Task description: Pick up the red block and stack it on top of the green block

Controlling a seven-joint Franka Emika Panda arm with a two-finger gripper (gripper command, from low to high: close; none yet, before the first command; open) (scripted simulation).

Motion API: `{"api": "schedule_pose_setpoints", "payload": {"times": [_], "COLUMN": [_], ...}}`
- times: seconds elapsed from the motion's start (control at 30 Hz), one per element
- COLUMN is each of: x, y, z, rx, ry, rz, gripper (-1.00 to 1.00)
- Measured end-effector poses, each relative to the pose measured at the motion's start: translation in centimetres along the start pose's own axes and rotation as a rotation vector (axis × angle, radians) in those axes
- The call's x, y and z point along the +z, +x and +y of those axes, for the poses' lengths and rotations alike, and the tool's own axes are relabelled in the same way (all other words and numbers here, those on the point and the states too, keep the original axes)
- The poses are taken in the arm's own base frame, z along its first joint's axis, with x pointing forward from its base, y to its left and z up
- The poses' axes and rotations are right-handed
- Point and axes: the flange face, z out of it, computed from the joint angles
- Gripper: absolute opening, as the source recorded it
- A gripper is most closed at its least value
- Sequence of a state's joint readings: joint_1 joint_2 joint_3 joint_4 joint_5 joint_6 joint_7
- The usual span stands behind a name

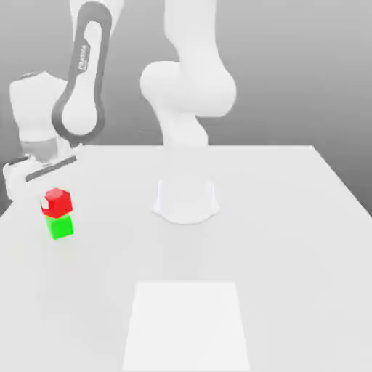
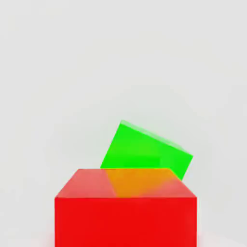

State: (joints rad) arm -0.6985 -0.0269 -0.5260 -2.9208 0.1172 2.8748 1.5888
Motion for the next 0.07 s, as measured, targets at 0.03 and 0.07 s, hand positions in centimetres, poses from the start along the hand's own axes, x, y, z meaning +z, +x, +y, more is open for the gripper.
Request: {"api": "schedule_pose_setpoints", "payload": {"times": [0.03, 0.07], "x": [0.33, 0.64], "y": [0.16, 0.33], "z": [0.01, 0.02], "rx": [0.001, 0.001], "ry": [0.006, 0.013], "rz": [0.009, 0.019], "gripper": [-1.00, -1.00]}}
